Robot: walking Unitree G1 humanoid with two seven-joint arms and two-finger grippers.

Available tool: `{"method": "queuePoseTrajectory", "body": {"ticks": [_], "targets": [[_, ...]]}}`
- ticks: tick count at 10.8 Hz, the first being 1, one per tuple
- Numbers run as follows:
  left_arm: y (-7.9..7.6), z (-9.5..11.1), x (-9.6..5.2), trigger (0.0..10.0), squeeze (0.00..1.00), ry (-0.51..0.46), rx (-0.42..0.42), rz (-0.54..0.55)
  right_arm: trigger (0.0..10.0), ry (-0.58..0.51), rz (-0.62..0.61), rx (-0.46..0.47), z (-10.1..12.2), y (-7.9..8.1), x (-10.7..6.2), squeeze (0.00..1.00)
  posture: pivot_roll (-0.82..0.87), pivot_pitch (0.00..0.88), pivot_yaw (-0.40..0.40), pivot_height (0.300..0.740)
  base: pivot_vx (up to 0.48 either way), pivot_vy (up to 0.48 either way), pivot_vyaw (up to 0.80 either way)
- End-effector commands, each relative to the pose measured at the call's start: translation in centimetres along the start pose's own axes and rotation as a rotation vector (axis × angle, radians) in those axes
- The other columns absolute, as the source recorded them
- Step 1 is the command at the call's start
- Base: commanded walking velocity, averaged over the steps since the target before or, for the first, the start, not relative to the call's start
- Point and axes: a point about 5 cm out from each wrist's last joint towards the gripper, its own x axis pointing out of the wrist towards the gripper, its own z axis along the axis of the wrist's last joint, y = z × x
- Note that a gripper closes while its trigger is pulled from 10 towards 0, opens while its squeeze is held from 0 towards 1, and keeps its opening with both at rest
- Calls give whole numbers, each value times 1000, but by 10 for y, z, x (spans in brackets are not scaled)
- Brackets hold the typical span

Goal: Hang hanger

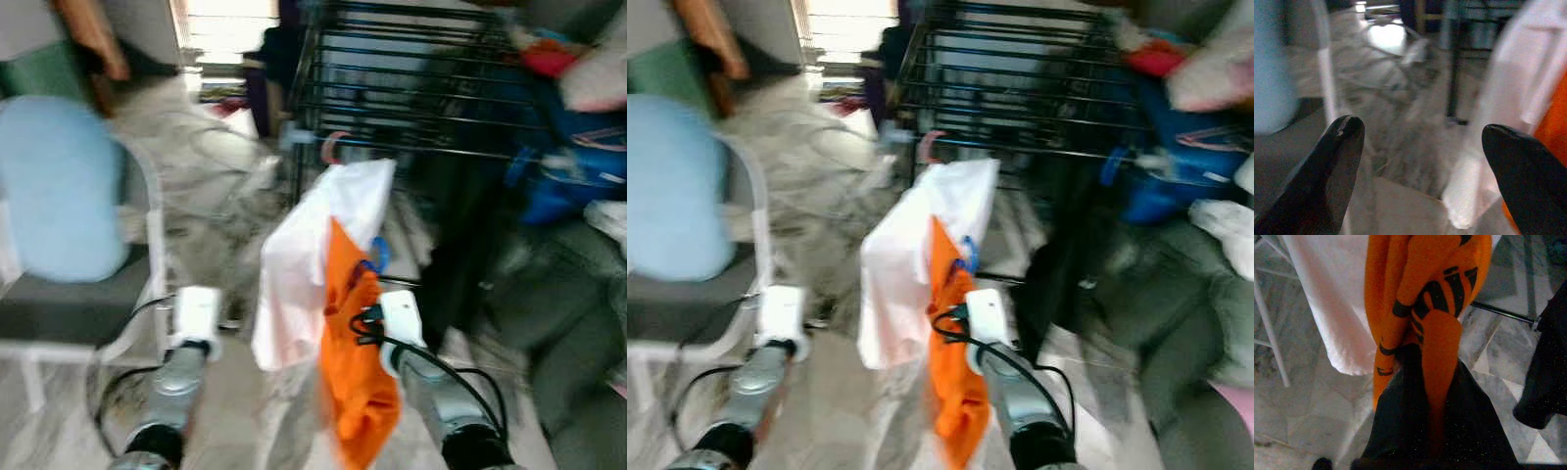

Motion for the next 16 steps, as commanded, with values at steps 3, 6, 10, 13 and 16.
{"method": "queuePoseTrajectory", "body": {"ticks": [3, 6, 10, 13, 16], "targets": [[-2, 11, 3, 10000, 0, -50, -13, -82, 10000, -103, -286, 89, 18, -38, -2, 0, -42, 39, -17, 740, 0, 0, 0], [-30, 25, 12, 10000, 0, -75, -41, -177, 10000, -91, -408, 183, 16, -71, -7, 0, -106, 55, 7, 740, 268, 0, 0], [-44, 22, 9, 10000, 0, -73, -64, -212, 10000, -147, -359, 128, 42, -77, -3, 0, -110, 52, -3, 740, 373, 0, 0], [-43, 24, 9, 10000, 0, -83, -75, -206, 10000, -271, -377, 31, 59, -77, -13, 0, -98, 57, -11, 740, 407, 0, 0], [-40, 22, 7, 10000, 0, -80, -68, -211, 10000, -371, -400, 29, 61, -75, -32, 0, -113, 68, 0, 740, 394, 0, 0]]}}
